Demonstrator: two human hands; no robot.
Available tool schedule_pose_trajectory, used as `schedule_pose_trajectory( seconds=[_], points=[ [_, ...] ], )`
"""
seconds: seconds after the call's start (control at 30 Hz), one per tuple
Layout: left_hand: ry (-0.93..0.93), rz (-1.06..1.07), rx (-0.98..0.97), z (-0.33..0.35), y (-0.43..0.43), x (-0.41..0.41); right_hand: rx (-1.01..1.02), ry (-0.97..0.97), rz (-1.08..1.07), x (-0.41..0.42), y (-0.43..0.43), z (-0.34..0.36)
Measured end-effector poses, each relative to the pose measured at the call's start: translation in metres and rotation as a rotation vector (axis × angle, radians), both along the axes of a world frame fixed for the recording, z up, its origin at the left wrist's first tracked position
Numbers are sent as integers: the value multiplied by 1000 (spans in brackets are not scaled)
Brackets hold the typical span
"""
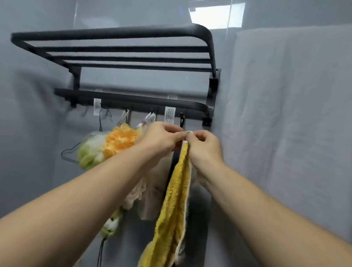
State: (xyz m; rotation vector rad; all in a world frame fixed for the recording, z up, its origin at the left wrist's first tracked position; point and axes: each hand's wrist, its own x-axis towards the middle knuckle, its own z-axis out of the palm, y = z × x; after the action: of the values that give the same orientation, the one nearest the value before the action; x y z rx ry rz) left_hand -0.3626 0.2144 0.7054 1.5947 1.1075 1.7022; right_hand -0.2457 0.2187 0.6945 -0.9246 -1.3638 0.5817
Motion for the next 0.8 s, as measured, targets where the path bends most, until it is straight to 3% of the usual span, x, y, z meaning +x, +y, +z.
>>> schedule_pose_trajectory(
  seconds=[0.3, 0.53, 0.8],
  points=[
    [-268, 86, 31, 37, 62, -3, -38, 445, 84, -38, 72, 41],
    [-389, 187, 11, 44, 74, 6, -1, 439, 23, -44, 83, 52],
    [-365, 46, -69, 27, 80, 0, -140, 353, -21, -37, 82, 41]
  ],
)
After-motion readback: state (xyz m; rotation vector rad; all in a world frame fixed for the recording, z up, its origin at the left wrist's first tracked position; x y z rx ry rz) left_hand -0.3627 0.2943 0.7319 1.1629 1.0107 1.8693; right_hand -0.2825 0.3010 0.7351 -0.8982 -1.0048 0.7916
